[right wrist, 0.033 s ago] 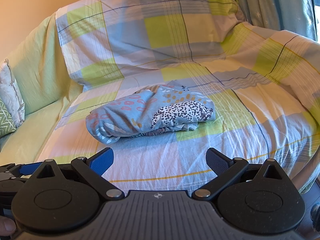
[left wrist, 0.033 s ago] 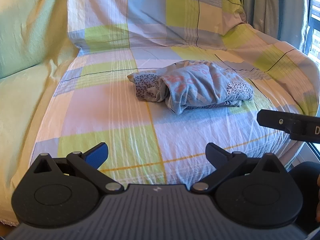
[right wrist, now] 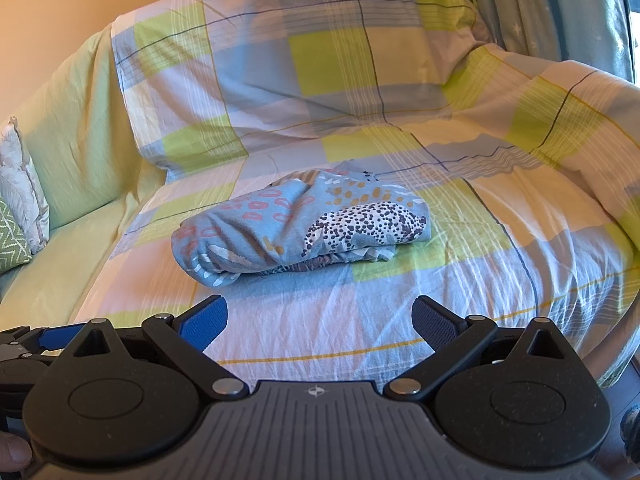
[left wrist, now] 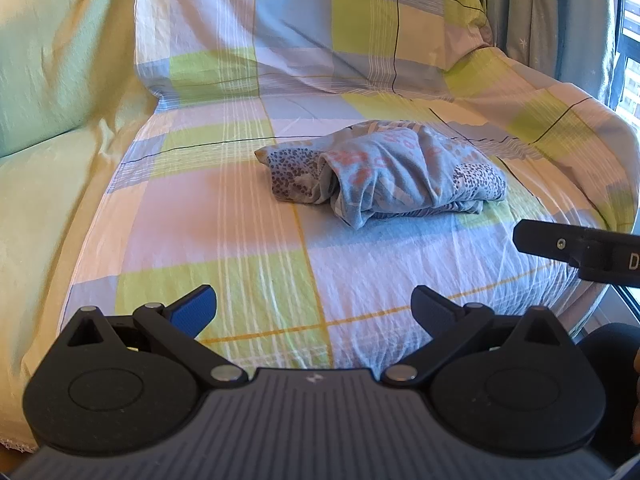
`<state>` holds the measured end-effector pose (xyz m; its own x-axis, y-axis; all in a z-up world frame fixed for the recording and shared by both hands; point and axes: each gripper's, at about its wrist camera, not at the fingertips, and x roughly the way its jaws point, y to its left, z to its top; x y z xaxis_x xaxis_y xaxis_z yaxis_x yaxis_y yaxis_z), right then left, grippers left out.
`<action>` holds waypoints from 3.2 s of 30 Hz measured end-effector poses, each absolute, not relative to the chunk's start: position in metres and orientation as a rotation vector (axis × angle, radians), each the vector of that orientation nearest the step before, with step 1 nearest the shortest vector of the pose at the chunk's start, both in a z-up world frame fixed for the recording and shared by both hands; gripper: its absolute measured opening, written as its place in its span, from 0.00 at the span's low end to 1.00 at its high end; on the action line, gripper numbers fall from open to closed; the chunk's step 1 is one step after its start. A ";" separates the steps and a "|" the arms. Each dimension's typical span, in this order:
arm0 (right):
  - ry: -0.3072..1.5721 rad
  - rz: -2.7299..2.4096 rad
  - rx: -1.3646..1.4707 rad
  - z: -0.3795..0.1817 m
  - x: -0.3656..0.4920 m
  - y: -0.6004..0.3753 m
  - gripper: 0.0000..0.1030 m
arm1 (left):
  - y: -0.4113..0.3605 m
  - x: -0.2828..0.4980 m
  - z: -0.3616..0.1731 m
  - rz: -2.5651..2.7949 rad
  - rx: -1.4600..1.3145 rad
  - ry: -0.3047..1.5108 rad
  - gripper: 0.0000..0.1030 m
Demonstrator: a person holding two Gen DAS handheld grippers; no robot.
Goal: Fold clothes
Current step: 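Move both grippers toward the rolled leopard-print garment on the sofa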
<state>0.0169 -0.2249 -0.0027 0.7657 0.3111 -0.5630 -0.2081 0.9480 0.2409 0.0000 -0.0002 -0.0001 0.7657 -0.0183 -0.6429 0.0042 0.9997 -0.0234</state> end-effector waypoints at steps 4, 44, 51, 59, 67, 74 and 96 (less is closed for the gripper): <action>0.642 0.283 0.167 -0.003 0.017 -0.225 0.98 | -0.001 0.000 0.000 -0.015 -0.020 0.698 0.99; 0.648 0.286 0.168 -0.004 0.019 -0.226 0.98 | -0.004 0.000 -0.001 -0.029 -0.012 0.699 0.99; 0.650 0.287 0.166 -0.004 0.019 -0.225 0.98 | -0.004 0.002 -0.002 -0.033 -0.013 0.702 0.99; 0.650 0.290 0.162 -0.004 0.019 -0.225 0.98 | -0.004 0.002 -0.002 -0.036 -0.013 0.704 0.99; 0.652 0.290 0.160 -0.004 0.019 -0.224 0.98 | -0.004 0.001 -0.002 -0.037 -0.013 0.704 0.99; 0.652 0.290 0.160 -0.004 0.019 -0.225 0.98 | -0.004 0.000 -0.002 -0.037 -0.014 0.704 0.99; 0.677 0.234 0.135 -0.006 0.024 -0.222 0.98 | -0.003 0.000 -0.002 -0.038 -0.017 0.701 0.99</action>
<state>0.0235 -0.2218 -0.0065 0.7544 0.2575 -0.6038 -0.1701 0.9651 0.1989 0.0001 -0.0031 -0.0019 0.7637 -0.0406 -0.6443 0.0290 0.9992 -0.0286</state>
